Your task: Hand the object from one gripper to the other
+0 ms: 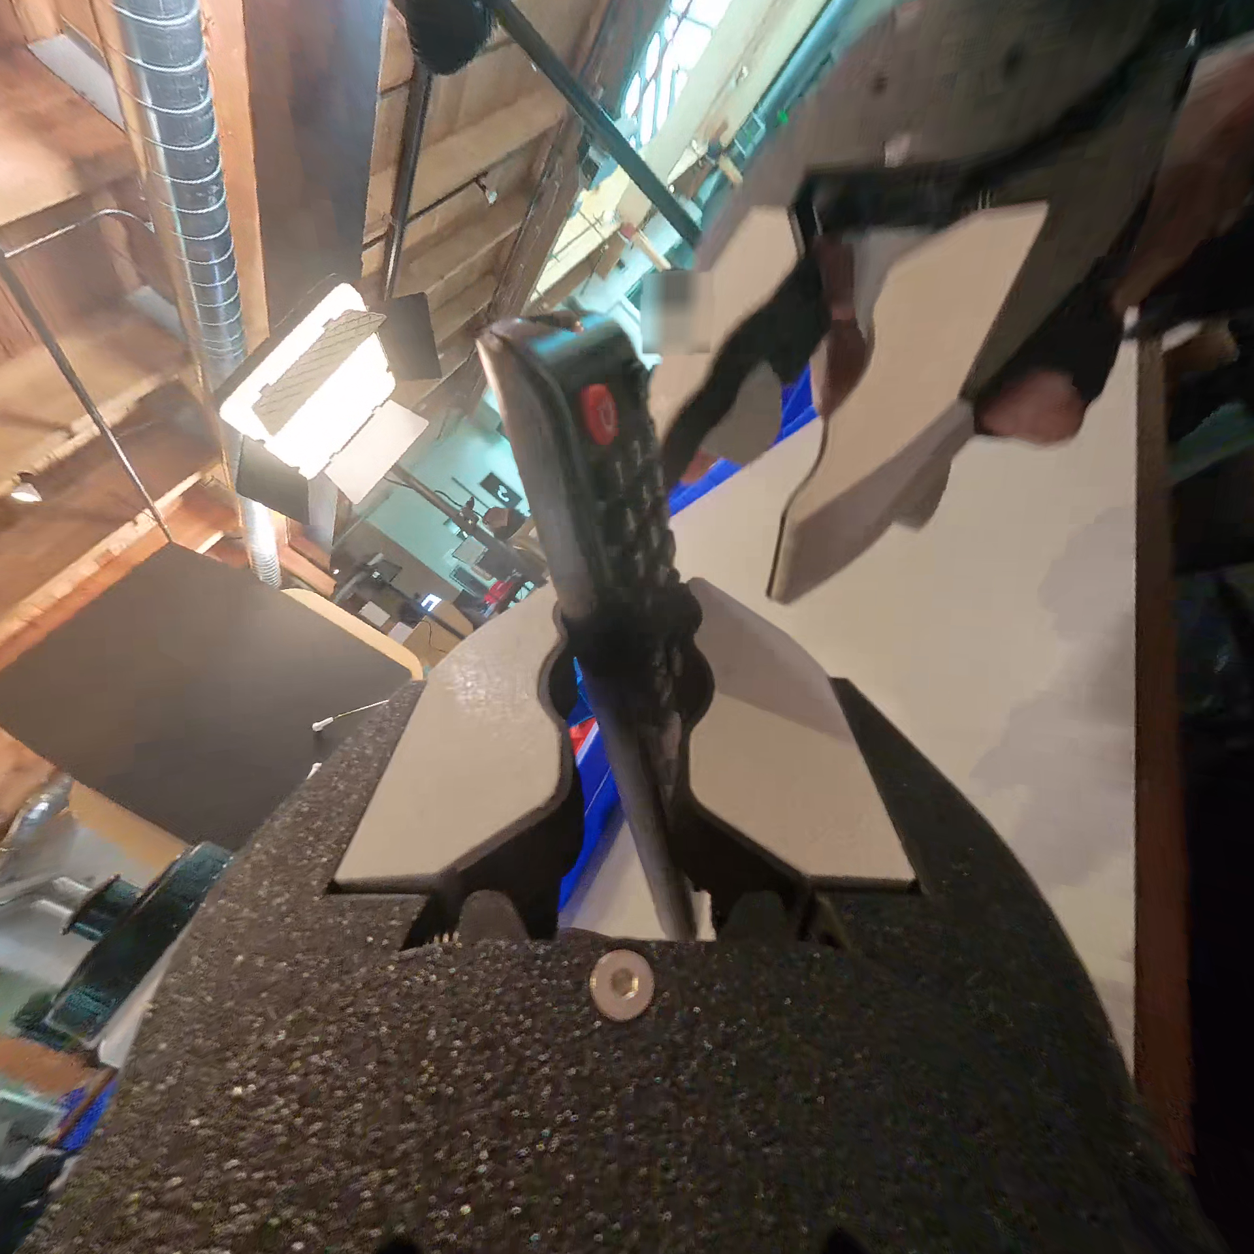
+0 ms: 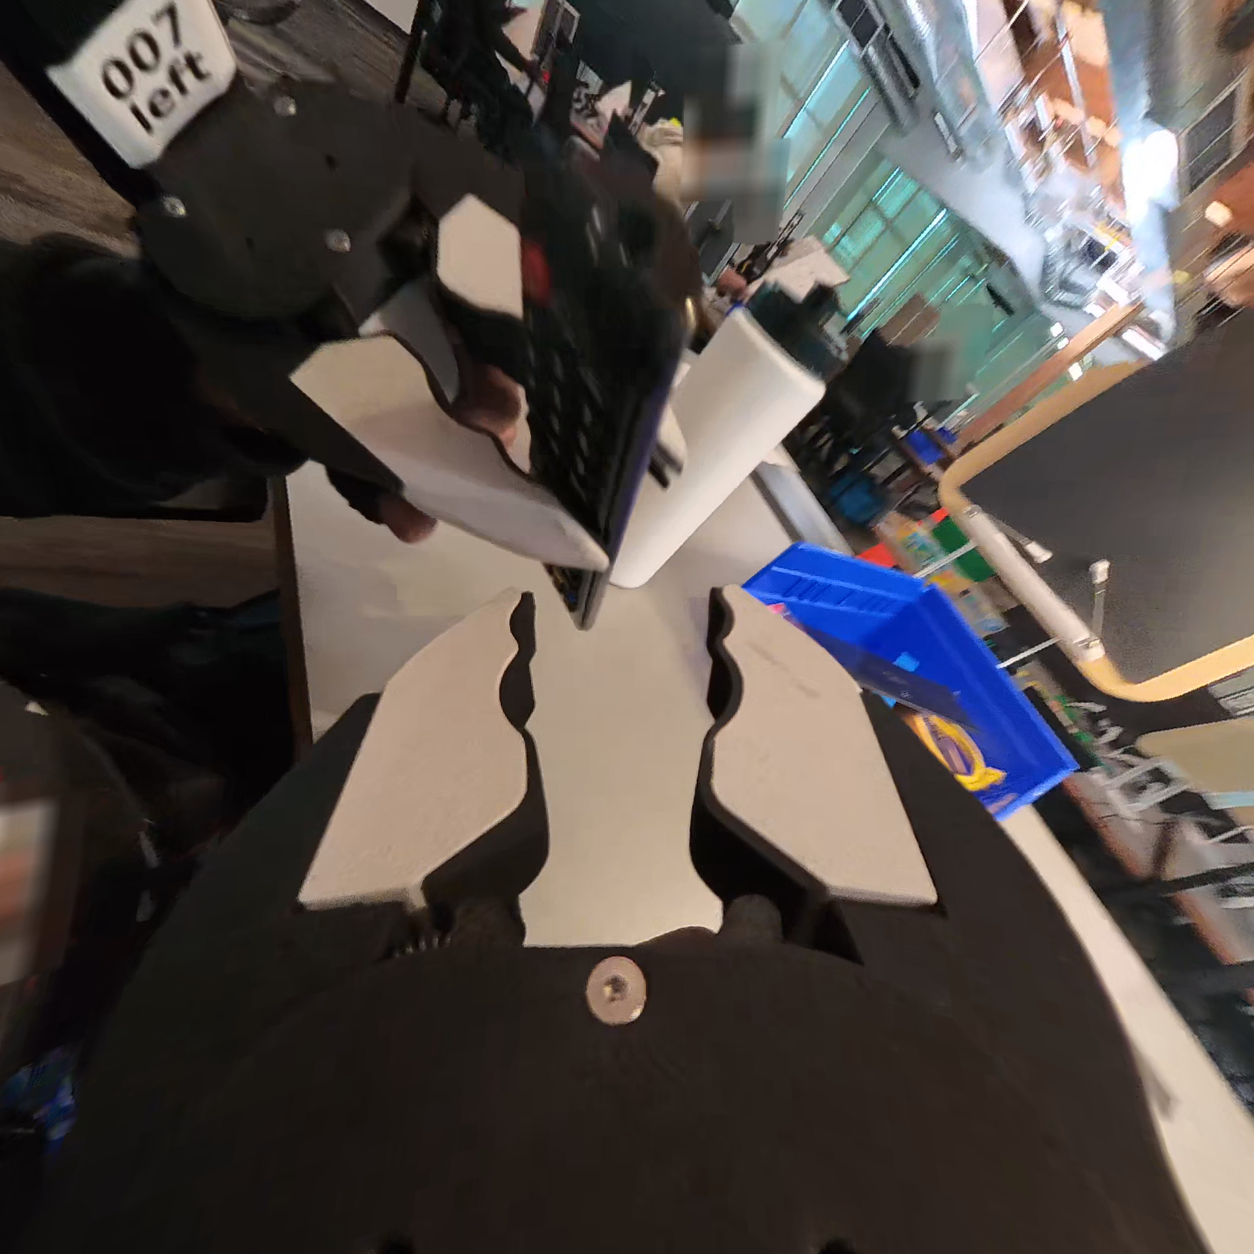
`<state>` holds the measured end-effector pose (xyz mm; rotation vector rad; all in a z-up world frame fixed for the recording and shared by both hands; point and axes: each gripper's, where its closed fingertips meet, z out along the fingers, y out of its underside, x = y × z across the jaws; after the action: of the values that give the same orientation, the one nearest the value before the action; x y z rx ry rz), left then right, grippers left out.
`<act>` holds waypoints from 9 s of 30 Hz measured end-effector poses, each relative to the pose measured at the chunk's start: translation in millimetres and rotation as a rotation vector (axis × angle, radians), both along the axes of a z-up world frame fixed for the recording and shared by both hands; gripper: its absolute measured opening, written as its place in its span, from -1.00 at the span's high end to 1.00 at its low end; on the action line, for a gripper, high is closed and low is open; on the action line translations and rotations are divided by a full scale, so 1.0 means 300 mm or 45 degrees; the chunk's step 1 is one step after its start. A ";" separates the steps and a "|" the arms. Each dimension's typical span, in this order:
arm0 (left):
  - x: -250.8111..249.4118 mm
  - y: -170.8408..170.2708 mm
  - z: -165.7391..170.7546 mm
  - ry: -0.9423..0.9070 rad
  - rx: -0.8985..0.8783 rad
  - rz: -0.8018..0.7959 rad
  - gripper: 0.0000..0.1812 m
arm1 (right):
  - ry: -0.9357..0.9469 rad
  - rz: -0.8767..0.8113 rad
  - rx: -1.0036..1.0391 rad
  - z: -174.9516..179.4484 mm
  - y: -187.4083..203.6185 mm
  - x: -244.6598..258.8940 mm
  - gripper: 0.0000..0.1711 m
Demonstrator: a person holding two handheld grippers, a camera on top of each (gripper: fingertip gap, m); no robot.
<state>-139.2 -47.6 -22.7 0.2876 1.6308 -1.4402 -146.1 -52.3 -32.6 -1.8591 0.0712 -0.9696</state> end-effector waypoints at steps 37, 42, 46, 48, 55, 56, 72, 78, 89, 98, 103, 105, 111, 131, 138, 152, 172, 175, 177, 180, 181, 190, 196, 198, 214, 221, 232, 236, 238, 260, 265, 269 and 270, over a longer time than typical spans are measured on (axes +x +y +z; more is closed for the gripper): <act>0.100 0.088 0.088 0.724 -0.604 -0.302 0.19 | -0.429 -0.065 -0.168 0.083 -0.098 -0.012 0.72; 0.119 0.090 0.073 0.856 -0.668 -0.382 0.12 | -0.397 -0.056 -0.147 0.074 -0.107 0.000 0.72; 0.145 0.144 0.123 0.922 -0.909 -0.453 0.10 | -0.352 0.015 -0.051 0.094 -0.103 -0.020 0.72; 0.152 0.155 0.118 0.950 -0.939 -0.503 0.10 | -0.282 0.104 0.036 0.110 -0.099 -0.049 0.72; 0.039 0.124 0.127 1.143 -0.954 -1.006 0.04 | -0.010 0.350 0.370 0.149 -0.079 -0.089 0.72; 0.027 0.121 0.129 1.160 -0.965 -1.055 0.05 | 0.039 0.383 0.416 0.151 -0.074 -0.091 0.72; 0.009 0.093 0.174 0.863 -0.904 -0.625 0.71 | 0.323 0.218 0.636 0.081 -0.040 0.049 0.53; -0.002 0.126 0.210 0.302 -0.642 -0.173 0.72 | 0.082 0.043 0.447 0.105 -0.078 0.051 0.51; 0.049 0.059 0.095 0.048 -0.197 0.179 0.72 | -0.224 0.008 0.213 0.135 -0.023 -0.025 0.51; 0.025 -0.013 -0.015 -0.279 0.262 0.314 0.72 | -0.646 -0.070 -0.266 0.079 0.065 -0.084 0.46; 0.024 -0.025 -0.035 -0.300 0.291 0.296 0.71 | -0.616 -0.034 -0.327 0.045 0.074 -0.082 0.67; 0.027 -0.021 -0.022 -0.222 0.195 0.247 0.63 | -0.590 -0.019 -0.252 0.060 0.068 -0.078 0.68; 0.090 0.047 0.061 0.365 -0.361 -0.006 0.27 | -0.438 -0.020 0.180 0.153 -0.017 -0.026 0.72; -0.034 -0.131 -0.014 1.729 -0.837 -1.053 0.10 | 0.209 0.392 1.235 0.322 -0.123 -0.050 0.75; -0.072 -0.103 0.001 1.662 -0.788 -1.176 0.58 | 0.292 0.430 1.353 0.331 -0.175 -0.020 0.75; -0.102 -0.139 -0.098 1.576 -0.387 -0.958 0.70 | 0.621 0.468 1.397 0.259 -0.160 0.059 0.75; -0.008 -0.111 -0.095 1.916 -0.570 -0.718 0.71 | -1.071 -0.605 -0.159 0.130 -0.270 0.178 0.24; -0.034 -0.146 -0.135 2.023 -0.521 -0.727 0.70 | -1.185 -0.607 -0.248 0.093 -0.222 0.179 0.17; -0.051 -0.162 -0.153 2.065 -0.488 -0.743 0.70 | -1.219 -0.610 -0.281 0.073 -0.206 0.185 0.18; -0.086 -0.183 -0.171 2.095 -0.398 -0.773 0.70 | -1.236 -0.632 -0.292 0.053 -0.203 0.198 0.31; -0.092 -0.187 -0.177 2.085 -0.374 -0.770 0.69 | -1.241 -0.649 -0.284 0.053 -0.208 0.201 0.39; -0.094 -0.116 -0.054 1.343 -0.352 -0.781 0.08 | -0.907 -0.684 -0.157 0.004 -0.263 0.279 0.66; -0.059 -0.063 -0.039 0.860 -0.307 -0.613 0.06 | -0.740 -0.639 -0.043 -0.010 -0.271 0.295 0.70; -0.029 -0.062 -0.038 0.671 -0.279 -0.455 0.08 | -0.676 -0.623 0.004 -0.014 -0.272 0.299 0.70; 0.014 -0.123 -0.004 0.229 -0.423 0.047 0.17 | -0.288 -0.638 0.203 -0.058 -0.175 0.301 0.71; 0.026 -0.102 -0.005 0.225 -0.453 0.070 0.26 | -0.439 -0.566 0.023 -0.084 -0.062 0.260 0.71; 0.015 -0.064 0.043 0.339 -0.559 0.039 0.42 | -0.570 -0.502 0.016 -0.060 -0.024 0.217 0.69; 0.042 -0.014 0.080 0.617 -0.755 -0.085 0.42 | -0.630 -0.451 0.033 -0.039 -0.020 0.192 0.67; 0.062 0.016 0.093 0.777 -0.846 -0.166 0.42 | -0.611 -0.403 0.063 -0.031 -0.019 0.182 0.63; 0.084 0.065 0.101 1.583 -1.105 -0.951 0.43 | -0.608 -0.111 0.129 -0.015 -0.014 0.114 0.38; 0.093 0.045 0.062 1.665 -1.096 -1.012 0.43 | -0.632 -0.022 0.144 -0.002 0.010 0.069 0.42; 0.064 -0.007 0.026 1.703 -0.997 -1.029 0.43 | -0.639 -0.017 0.090 -0.012 0.025 0.061 0.48; 0.062 -0.008 0.028 1.696 -1.010 -1.039 0.43 | -0.635 -0.023 0.069 -0.018 0.025 0.064 0.54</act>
<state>-120.5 -50.1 -14.2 -0.7170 1.6937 -3.1793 -126.8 -44.9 -37.9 -1.5232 -0.1855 -1.4014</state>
